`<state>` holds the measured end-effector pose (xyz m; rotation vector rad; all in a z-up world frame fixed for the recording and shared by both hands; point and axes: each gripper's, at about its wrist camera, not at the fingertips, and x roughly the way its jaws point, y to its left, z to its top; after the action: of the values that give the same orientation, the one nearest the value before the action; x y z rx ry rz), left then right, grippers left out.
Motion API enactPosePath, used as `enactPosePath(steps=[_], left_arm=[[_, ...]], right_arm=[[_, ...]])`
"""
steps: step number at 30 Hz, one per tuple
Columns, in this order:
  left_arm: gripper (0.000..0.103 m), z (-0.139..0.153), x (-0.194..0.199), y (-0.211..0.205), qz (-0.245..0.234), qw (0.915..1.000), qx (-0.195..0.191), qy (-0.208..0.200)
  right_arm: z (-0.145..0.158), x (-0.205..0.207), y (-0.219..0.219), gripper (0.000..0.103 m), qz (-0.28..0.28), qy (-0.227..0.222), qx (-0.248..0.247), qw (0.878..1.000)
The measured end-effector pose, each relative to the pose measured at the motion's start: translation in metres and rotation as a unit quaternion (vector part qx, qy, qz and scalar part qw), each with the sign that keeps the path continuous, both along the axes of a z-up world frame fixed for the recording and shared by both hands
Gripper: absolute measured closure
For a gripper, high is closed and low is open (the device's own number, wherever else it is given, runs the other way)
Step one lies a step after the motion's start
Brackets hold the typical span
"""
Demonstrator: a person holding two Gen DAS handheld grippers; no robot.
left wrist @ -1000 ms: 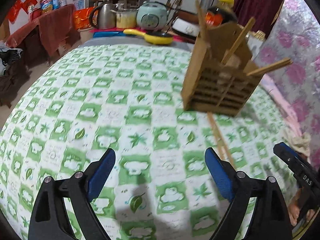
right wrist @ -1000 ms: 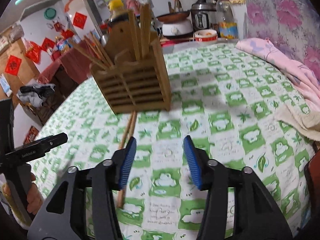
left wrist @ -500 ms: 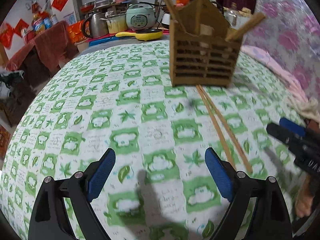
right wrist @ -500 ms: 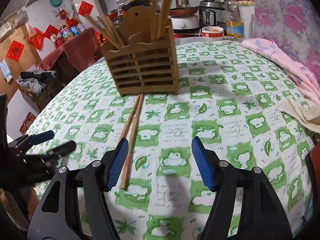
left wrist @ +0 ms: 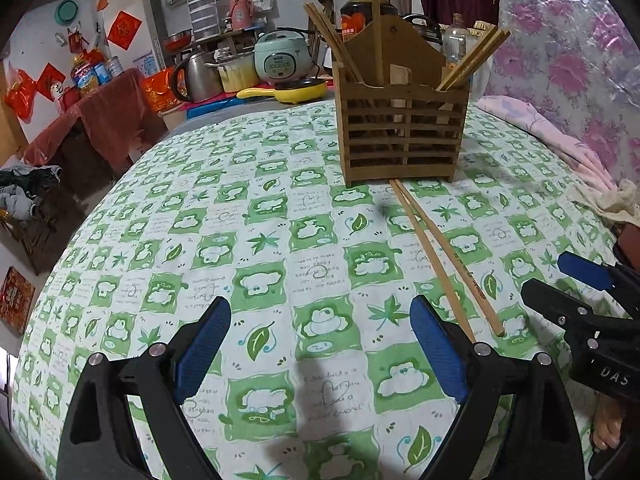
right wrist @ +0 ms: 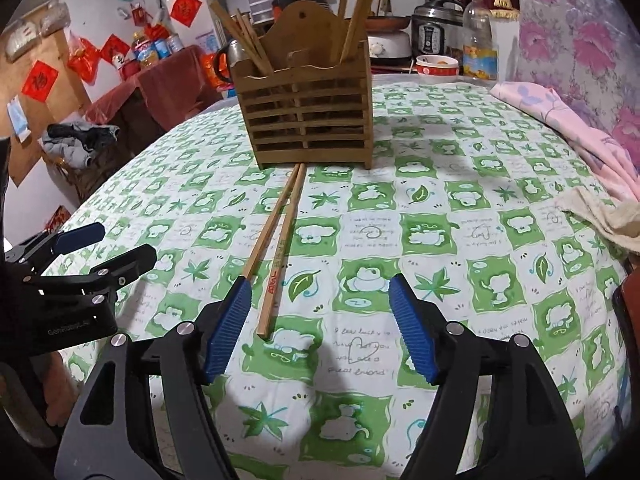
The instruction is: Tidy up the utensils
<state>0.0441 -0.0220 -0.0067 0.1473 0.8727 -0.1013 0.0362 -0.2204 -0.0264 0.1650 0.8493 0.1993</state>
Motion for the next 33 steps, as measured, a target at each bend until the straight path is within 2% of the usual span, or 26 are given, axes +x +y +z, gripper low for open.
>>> enactPosePath(steps=[14, 22, 33], left_arm=[[0.012, -0.001, 0.001, -0.001, 0.001, 1.0, 0.002, 0.006], [0.011, -0.005, 0.006, 0.003, -0.001, 0.9997, -0.012, 0.023], [0.011, -0.013, 0.003, -0.015, -0.049, 0.9979, -0.002, 0.043]], right_arm=[[-0.003, 0.003, -0.004, 0.033, -0.005, 0.01, 0.007, 1.0], [-0.002, 0.004, -0.013, 0.034, -0.023, 0.006, 0.02, 1.0], [-0.005, 0.009, -0.031, 0.034, -0.051, 0.018, 0.057, 0.997]])
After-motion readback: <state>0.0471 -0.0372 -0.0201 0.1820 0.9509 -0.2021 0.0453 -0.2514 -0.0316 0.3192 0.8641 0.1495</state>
